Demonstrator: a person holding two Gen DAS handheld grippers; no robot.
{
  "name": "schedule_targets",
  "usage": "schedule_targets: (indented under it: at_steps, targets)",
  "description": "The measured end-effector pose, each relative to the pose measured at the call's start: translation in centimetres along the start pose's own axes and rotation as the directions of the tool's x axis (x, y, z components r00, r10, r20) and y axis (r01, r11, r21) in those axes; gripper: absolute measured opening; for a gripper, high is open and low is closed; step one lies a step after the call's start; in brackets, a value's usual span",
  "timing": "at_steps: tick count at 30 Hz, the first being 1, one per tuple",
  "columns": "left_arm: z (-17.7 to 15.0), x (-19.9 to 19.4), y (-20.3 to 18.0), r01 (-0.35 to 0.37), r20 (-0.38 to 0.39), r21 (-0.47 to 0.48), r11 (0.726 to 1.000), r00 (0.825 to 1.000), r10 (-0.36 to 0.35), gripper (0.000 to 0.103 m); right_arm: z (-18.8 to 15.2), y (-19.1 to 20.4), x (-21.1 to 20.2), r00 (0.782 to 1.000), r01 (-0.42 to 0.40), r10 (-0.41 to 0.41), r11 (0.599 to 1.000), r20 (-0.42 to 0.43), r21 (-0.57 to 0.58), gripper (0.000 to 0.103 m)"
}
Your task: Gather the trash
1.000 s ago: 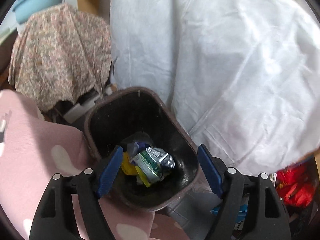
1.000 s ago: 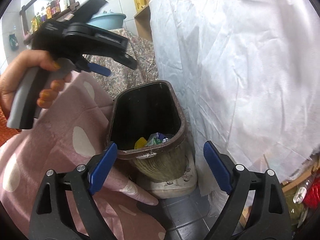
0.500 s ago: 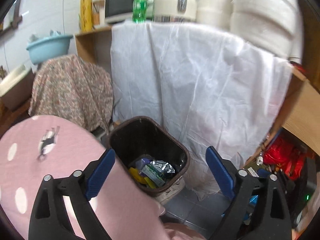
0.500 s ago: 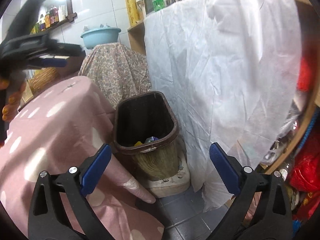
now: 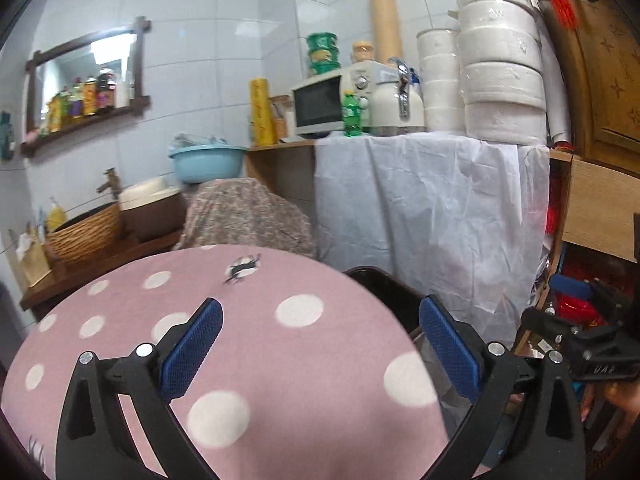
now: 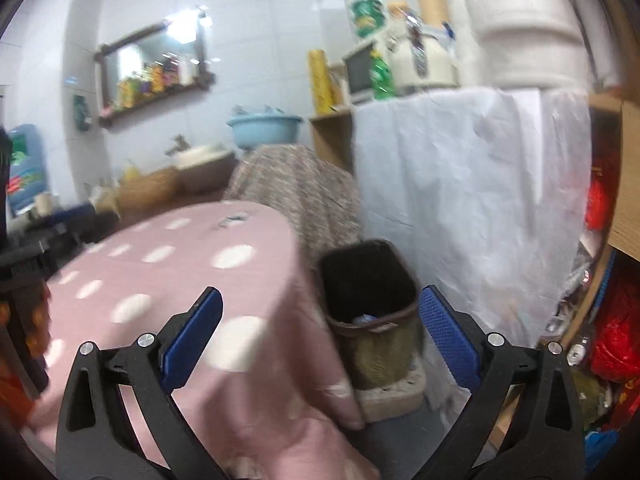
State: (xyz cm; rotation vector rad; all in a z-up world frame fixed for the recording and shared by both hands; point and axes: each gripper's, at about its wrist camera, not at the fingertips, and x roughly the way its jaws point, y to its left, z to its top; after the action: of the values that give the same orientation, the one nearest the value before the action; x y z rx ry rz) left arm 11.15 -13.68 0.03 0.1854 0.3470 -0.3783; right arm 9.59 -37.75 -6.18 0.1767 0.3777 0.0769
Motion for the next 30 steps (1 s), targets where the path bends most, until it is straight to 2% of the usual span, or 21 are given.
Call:
schedule_targets:
  at_steps: [2,5,11,16,21,24,30]
  targets:
    - [-1.2,-2.5,1.0,-0.046,0.031,-0.060,0.997,0.998,0.048,0.098,-0.2,1.6,-1.4,1.000,-0.024,0.024,1.000,0.017,-0.014,0.097]
    - [-3.0,-5.2,2.3,-0.079,0.045,-0.142,0.987,0.995,0.086,0.098,-0.6,3.6,-3.1,0.999,-0.035,0.036,0.999,0.023,-0.030,0.097]
    - [-5.4,-9.4,3.5,-0.200,0.049,-0.187,0.962,0.976,0.213,0.098,-1.7,5.8,-5.7,0.998,-0.049,0.051,0.997,0.034,-0.061,0.097]
    - [-6.6,-11.6,3.8,-0.232,0.061,-0.209,0.950,0.967,0.249,0.098,-2.6,7.4,-7.3,0.995,-0.080,0.084,0.993,0.047,-0.087,0.097]
    - [-7.4,-12.2,3.5,-0.239,0.044,-0.211,0.948,0.966,0.253,0.098,-3.2,9.2,-8.3,0.991,-0.117,0.123,0.985,0.046,-0.126,0.097]
    - [-7.7,-12.7,3.5,-0.267,0.049,-0.216,0.939,0.958,0.284,0.098,-3.4,9.9,-8.8,0.989,-0.126,0.135,0.981,0.056,-0.144,0.097]
    - [-7.9,-13.5,3.8,-0.278,0.072,-0.223,0.934,0.951,0.300,0.098,-3.5,10.7,-9.0,0.984,-0.159,0.170,0.973,0.053,-0.167,0.097]
